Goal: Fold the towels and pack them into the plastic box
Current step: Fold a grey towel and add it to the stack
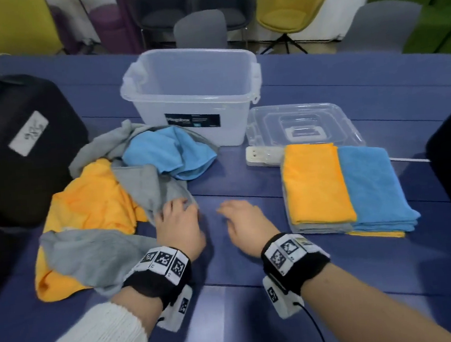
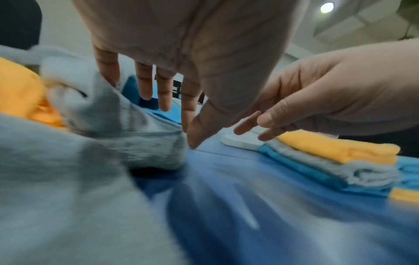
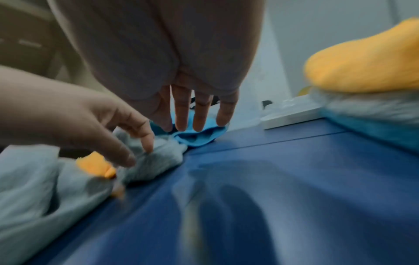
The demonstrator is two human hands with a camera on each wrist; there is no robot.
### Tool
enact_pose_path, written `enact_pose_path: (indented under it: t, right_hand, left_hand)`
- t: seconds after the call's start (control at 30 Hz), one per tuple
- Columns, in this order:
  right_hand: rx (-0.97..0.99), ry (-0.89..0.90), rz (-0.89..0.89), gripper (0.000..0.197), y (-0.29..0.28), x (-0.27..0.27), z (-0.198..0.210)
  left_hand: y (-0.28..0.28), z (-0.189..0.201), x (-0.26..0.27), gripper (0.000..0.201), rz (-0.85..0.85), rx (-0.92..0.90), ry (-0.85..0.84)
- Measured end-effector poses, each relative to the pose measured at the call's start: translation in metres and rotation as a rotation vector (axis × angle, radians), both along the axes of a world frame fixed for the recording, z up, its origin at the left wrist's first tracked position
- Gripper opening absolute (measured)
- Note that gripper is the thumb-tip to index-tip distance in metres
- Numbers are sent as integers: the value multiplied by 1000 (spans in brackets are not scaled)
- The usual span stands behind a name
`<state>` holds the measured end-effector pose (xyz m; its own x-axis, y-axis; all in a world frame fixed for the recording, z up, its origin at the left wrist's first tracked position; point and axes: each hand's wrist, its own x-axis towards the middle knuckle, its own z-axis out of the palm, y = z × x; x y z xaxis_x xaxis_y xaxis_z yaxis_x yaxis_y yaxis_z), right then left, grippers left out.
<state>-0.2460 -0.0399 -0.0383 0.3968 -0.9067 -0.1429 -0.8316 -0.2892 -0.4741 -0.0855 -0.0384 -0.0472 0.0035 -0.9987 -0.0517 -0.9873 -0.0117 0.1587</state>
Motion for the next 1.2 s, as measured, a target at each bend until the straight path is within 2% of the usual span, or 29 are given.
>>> enact_pose_path:
  t: [0.1, 0.23, 0.27, 0.33, 0.4, 0.5, 0.63, 0.7, 0.8, 0.87, 1.0, 1.07, 1.13, 1.2]
  right_hand:
    - [8, 155, 168, 59, -7, 43, -15]
    - [-64, 292, 219, 65, -18, 72, -25]
    - [-77, 319, 205, 63, -20, 75, -26]
    - [-106, 370, 163, 47, -27, 77, -24]
    - [-176, 365, 102, 31, -34, 77, -13]
    - [-357, 157, -38, 27, -51, 69, 28]
    - [-555, -214, -158, 24, -71, 44, 119]
    - [-591, -342, -183, 17, -70, 26, 165]
    - [-555, -447, -187, 12, -54, -7, 220]
    - [-529, -482, -182, 27, -38, -34, 241]
    - [-467, -495, -254, 46, 4, -98, 262]
    - [-432, -501, -268, 36, 29, -126, 267]
    - [-408, -507, -304, 33, 51, -147, 268]
    - [-360, -523, -336, 39, 67, -165, 266]
  left_hand:
    - [-3, -7, 32, 38, -11, 95, -171]
    - [-11, -11, 52, 33, -72, 210, -194]
    - [-12, -9, 53, 33, -85, 240, -172]
    - [-14, 1, 53, 25, -125, 233, -133]
    - [-16, 20, 54, 12, -158, 98, -73]
    - [-29, 64, 66, 12, -159, -159, 101]
    - [-48, 136, 85, 7, -117, -497, 324]
    - [-55, 174, 91, 9, -103, -602, 516]
    - [-53, 226, 89, 19, -195, -680, 665]
    - [-44, 251, 84, 22, -251, -675, 691]
    - [-24, 274, 86, 24, -343, -599, 618]
    - [-13, 278, 86, 24, -381, -548, 550]
    - [-1, 282, 81, 24, -428, -396, 569]
    - [12, 285, 73, 34, -510, -149, 583]
